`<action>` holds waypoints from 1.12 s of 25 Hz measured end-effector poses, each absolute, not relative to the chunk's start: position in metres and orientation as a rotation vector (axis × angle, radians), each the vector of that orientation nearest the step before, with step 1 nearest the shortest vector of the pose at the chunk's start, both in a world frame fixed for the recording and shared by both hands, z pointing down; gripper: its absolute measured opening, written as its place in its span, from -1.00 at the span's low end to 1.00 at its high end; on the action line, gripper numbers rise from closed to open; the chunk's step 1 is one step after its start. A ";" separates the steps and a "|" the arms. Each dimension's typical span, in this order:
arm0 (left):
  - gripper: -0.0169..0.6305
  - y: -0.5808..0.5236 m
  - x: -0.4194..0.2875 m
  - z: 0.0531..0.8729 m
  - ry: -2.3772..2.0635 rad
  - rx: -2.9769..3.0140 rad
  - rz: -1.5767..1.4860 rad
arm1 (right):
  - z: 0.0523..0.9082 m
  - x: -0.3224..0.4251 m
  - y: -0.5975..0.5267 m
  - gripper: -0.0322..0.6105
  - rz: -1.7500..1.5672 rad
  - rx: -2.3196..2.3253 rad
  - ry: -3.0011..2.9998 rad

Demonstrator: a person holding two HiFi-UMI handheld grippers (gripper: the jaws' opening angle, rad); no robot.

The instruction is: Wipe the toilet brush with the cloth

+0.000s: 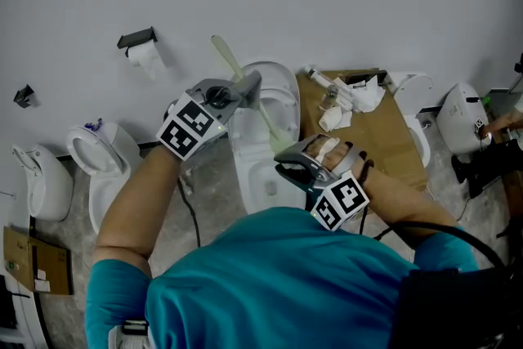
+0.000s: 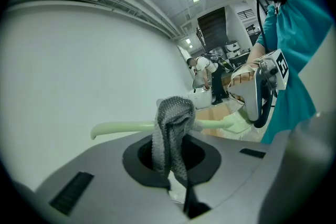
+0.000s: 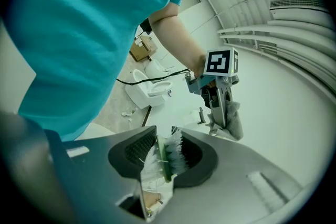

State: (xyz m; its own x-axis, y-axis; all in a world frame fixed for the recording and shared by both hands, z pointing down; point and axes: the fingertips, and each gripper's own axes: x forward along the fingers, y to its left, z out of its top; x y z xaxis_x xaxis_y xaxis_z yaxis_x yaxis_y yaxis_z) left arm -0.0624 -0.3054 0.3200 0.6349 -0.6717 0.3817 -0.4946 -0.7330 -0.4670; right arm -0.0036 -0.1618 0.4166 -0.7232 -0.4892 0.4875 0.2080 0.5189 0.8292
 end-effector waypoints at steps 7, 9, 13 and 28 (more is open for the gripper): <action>-0.88 -0.317 -0.067 0.301 0.960 -2.516 -0.772 | 0.417 -0.003 -0.158 -0.62 -1.272 0.211 -2.024; -0.88 -0.323 -0.071 0.295 0.978 -2.503 -0.778 | 0.415 -0.003 -0.155 -0.62 -1.269 0.200 -2.031; -0.88 -0.332 -0.079 0.290 1.001 -2.491 -0.799 | 0.416 0.002 -0.151 -0.62 -1.281 0.164 -2.023; -0.88 -0.371 -0.123 0.284 1.089 -2.405 -0.974 | 0.421 0.021 -0.137 -0.62 -1.365 0.041 -1.913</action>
